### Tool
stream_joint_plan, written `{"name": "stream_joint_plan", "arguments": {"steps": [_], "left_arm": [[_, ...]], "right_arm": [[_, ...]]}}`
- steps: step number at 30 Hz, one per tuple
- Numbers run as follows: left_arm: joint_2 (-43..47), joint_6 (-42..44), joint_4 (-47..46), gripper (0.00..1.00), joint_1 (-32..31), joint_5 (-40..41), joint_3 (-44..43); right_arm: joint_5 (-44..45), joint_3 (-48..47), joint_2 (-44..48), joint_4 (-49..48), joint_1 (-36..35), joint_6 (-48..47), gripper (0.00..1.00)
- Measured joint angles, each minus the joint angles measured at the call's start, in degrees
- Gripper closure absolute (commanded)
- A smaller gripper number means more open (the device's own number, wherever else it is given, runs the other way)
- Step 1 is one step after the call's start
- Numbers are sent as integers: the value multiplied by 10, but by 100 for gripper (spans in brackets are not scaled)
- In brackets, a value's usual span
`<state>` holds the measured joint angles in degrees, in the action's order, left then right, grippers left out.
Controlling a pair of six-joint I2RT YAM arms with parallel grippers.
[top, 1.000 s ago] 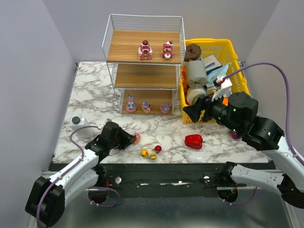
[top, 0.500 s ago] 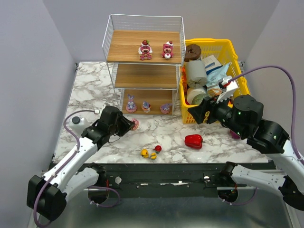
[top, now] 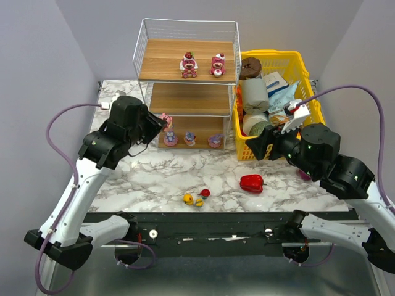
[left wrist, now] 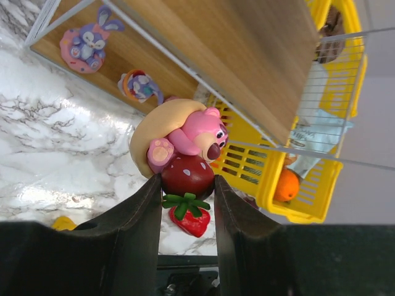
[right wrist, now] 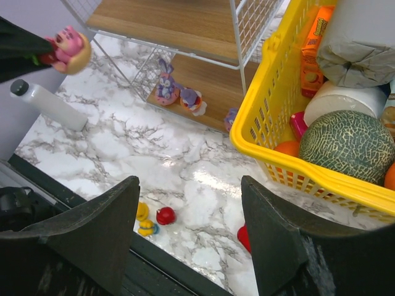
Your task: Place and organize the plastic toys onto the shelf
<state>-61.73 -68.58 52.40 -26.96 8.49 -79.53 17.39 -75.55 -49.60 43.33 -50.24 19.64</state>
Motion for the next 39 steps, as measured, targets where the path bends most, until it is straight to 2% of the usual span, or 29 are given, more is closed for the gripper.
{"name": "stream_joint_plan", "arguments": {"steps": [6,14,23,31,39], "left_arm": [[0,0,43,100,3,12,-81],[-36,15,42,100,10,16,-199],[-75,45,15,100,14,29,-250],[-110,53,13,88,26,38,-316],[-142,49,14,83,51,35,-330]], "right_arm": [[10,11,1,0,0,0,25],[23,28,5,0,0,0,25],[37,32,14,0,0,-2,25],[43,39,25,0,0,-1,25],[53,48,36,0,0,-2,25]]}}
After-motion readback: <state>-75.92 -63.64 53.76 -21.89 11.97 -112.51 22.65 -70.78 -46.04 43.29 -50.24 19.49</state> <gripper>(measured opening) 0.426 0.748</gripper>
